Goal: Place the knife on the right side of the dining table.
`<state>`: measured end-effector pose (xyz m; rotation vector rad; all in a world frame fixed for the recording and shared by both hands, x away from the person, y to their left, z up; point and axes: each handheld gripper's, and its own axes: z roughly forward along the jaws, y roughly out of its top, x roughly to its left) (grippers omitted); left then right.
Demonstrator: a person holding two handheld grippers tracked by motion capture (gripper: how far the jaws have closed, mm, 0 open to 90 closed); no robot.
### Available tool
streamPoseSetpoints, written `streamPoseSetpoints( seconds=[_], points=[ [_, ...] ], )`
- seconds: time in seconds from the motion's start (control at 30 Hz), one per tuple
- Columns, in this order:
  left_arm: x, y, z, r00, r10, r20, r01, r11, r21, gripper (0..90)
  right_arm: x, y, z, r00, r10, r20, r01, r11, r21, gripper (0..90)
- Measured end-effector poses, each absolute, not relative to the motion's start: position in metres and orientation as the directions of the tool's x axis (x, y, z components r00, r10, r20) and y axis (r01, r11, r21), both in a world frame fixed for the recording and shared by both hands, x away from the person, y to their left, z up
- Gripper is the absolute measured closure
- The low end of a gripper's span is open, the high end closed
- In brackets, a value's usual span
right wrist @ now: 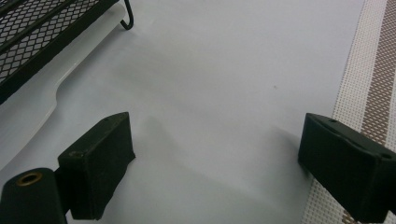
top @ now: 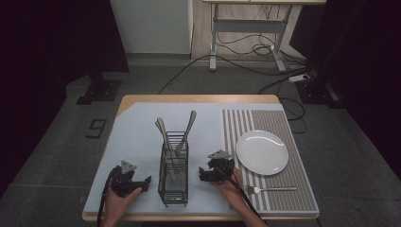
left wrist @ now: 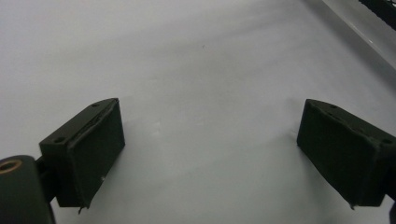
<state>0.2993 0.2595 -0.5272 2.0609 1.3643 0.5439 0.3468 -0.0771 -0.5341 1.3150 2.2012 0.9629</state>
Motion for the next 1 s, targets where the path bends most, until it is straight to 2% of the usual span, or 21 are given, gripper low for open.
streamPoseSetpoints(
  seconds=[0.3, 0.47, 1.0],
  points=[
    [0.299, 0.259, -0.527, 0.387, 0.922, 0.009, 0.676, -0.29, 0.678, 7.1, 0.347, -0.078, -0.534, -0.476, 0.879, 0.013, 0.603, 0.315, 0.733, 11.1],
    [0.299, 0.26, -0.527, 0.387, 0.922, 0.008, 0.676, -0.29, 0.677, 7.0, 0.347, -0.083, -0.531, -0.47, 0.881, 0.054, 0.6, 0.274, 0.752, 13.1],
    [0.299, 0.26, -0.527, 0.388, 0.922, 0.008, 0.676, -0.29, 0.677, 7.1, 0.344, -0.104, -0.492, -0.501, 0.847, 0.18, 0.548, 0.149, 0.823, 14.9]
  ],
)
